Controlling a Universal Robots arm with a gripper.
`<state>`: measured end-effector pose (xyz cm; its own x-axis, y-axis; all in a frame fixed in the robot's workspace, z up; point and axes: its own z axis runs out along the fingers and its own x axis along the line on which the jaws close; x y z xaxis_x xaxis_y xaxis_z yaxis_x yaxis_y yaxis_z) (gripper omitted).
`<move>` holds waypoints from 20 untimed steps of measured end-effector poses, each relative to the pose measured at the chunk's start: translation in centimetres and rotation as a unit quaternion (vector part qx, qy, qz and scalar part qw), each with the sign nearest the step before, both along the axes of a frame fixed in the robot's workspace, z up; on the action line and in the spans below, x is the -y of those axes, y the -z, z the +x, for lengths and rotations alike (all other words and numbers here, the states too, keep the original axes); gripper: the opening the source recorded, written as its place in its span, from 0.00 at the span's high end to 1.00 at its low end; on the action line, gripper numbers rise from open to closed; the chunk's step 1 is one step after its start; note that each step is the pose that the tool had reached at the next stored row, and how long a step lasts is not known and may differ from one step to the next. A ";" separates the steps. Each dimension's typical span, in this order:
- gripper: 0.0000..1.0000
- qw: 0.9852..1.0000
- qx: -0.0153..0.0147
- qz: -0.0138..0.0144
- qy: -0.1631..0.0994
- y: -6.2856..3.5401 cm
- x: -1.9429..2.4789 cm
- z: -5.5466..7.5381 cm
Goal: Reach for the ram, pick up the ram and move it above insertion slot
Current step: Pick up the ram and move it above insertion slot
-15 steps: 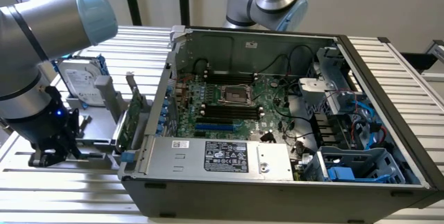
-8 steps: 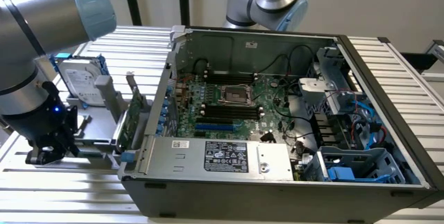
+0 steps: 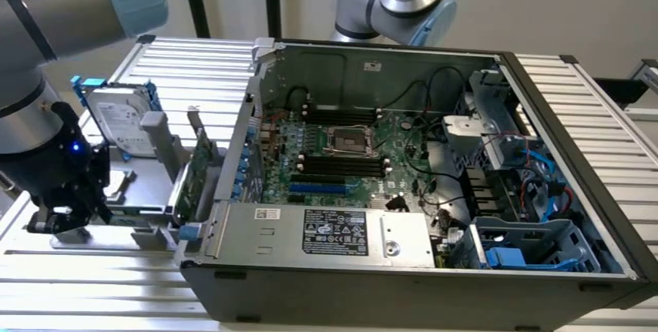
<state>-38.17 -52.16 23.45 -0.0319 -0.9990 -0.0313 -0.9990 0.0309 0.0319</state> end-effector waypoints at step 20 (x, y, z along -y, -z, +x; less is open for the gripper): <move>0.86 1.000 0.000 0.006 -0.008 -9.08 0.00 3.8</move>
